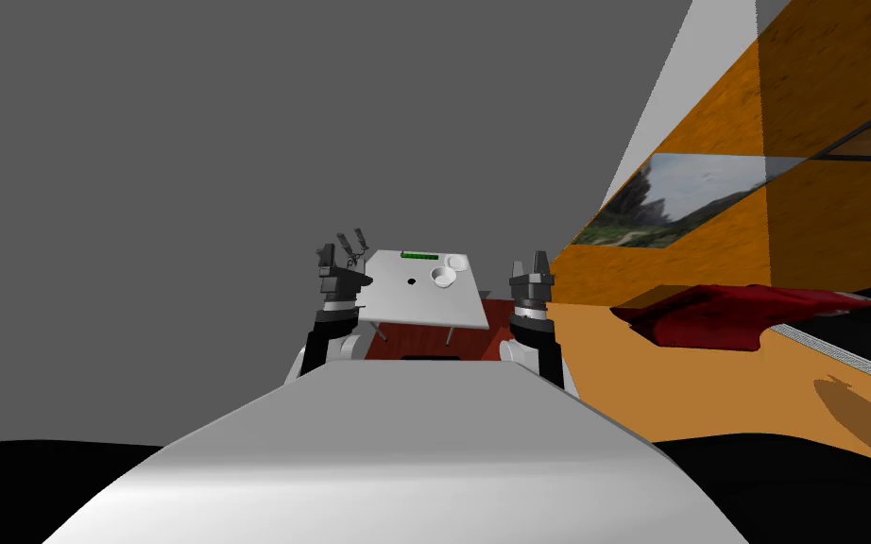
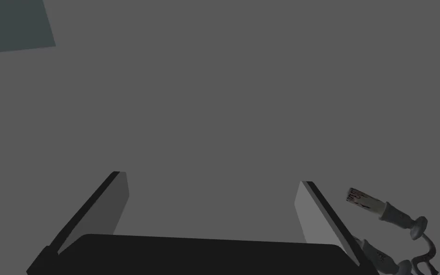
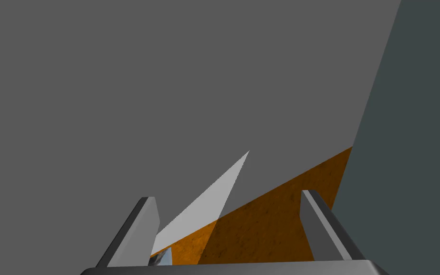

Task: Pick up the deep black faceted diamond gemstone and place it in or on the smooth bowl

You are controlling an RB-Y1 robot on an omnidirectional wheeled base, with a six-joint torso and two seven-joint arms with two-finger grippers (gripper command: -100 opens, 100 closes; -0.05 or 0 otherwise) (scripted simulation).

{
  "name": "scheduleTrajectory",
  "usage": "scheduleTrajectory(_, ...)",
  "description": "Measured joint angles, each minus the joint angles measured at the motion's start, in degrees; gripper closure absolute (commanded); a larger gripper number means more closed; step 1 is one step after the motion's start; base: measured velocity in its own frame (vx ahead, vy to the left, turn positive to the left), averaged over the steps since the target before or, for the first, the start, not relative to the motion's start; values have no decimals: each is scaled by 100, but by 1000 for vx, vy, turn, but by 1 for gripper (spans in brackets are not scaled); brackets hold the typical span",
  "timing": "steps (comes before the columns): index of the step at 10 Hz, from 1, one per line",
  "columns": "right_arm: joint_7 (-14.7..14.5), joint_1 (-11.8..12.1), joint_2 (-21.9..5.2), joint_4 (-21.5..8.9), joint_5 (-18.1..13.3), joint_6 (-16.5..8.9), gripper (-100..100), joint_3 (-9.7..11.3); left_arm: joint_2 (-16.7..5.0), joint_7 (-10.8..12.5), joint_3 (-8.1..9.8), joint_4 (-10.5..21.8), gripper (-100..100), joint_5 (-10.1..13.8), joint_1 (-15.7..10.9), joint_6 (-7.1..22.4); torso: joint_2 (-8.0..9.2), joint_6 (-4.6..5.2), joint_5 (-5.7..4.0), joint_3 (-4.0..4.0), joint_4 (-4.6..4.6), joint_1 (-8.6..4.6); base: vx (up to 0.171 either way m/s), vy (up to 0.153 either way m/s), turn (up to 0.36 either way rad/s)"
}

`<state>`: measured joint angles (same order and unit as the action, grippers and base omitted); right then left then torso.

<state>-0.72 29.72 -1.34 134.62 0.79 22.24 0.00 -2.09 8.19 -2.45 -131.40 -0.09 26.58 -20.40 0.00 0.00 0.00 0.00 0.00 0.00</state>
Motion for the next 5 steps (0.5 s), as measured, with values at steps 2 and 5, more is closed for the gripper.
scheduleTrajectory(2,0,0,1,0,0,0,0,1,-229,70,53,319,-100,-22,-204,91,6,1,-4,3,1,-20,-22,-69,-41)
scheduleTrajectory(5,0,-1,1,0,0,0,0,1,-588,267,186,902,-100,-46,-579,309,14,1,-8,7,3,-34,-42,-94,-45)
